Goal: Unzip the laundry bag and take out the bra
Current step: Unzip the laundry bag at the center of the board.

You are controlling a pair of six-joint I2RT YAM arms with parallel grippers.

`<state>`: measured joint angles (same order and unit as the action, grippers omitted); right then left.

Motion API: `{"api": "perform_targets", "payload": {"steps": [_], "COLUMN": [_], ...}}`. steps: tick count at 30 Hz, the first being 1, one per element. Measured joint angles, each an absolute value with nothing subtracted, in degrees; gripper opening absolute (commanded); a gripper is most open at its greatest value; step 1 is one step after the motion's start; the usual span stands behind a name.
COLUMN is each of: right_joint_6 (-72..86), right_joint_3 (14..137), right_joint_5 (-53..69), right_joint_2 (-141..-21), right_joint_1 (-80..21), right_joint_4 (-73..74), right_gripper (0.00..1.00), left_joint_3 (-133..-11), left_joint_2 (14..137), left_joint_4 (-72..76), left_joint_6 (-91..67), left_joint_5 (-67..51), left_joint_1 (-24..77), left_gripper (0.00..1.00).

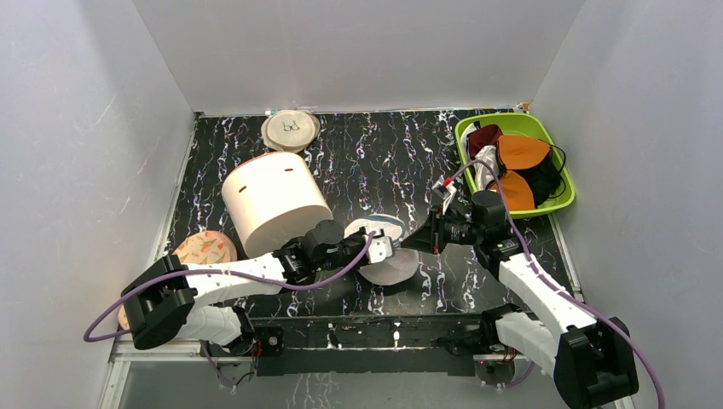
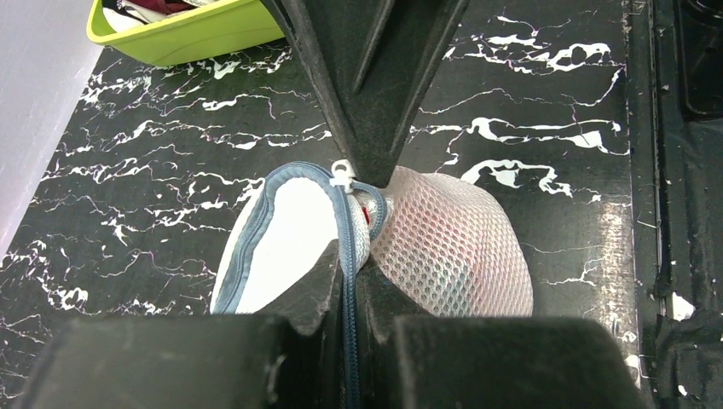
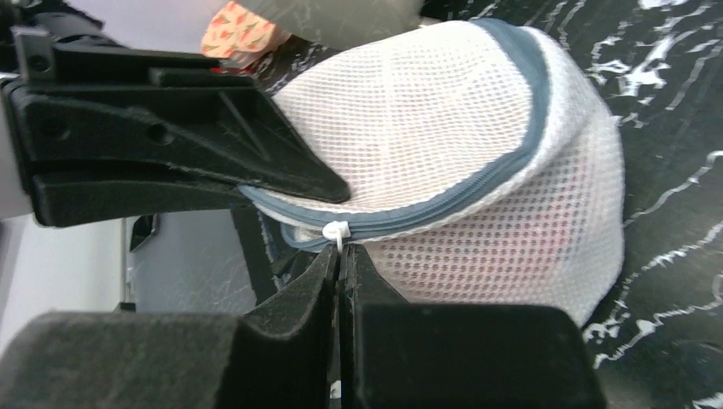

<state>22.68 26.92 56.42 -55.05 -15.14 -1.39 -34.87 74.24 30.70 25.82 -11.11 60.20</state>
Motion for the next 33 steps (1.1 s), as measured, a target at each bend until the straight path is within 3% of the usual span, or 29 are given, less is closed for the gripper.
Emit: {"api": "perform_targets", "payload": {"steps": [9,10,16,20,25,28,33], "right_joint_6": [19.33,19.22,18.37,18.46,19.62,19.92,20.12], "right_joint_3": [29.98,30.11,30.30,30.30,30.30,30.33,31.24], "right_joint_5": [43.20,42.28,42.09,43.13,43.90,43.64,42.28], "right_joint_2": [-54.89,-54.85,-54.61,-53.04,-51.83,-51.83,-51.86], "right_joint_1": [-15.27,-15.29,-15.27,-15.29,-16.58,-18.37,-21.04], "right_joint_4": [5.50,5.96,6.09,5.89,5.39,5.39,5.45], "right_gripper": [0.00,0.00,0.00,0.00,0.00,0.00,0.00], "left_joint_3": [-35.57,-35.88,-38.96,-40.71,-41.82,-42.78,-47.13], "left_joint_2": [74.24,74.24,74.28,74.26,74.24,74.30,75.99], "left_joint_4": [29.47,29.19,25.87,24.56,23.46,22.48,20.16], "left_joint_6": [26.00,26.00,25.69,24.27,21.06,18.52,15.77], "left_joint_5": [-10.74,-10.68,-10.66,-11.81,-14.63,-15.55,-14.00], "left_joint_1": [60.16,60.16,60.16,60.16,60.16,60.16,60.16], "left_gripper": [0.00,0.03,0.53,0.74,0.92,0.94,0.80]}}
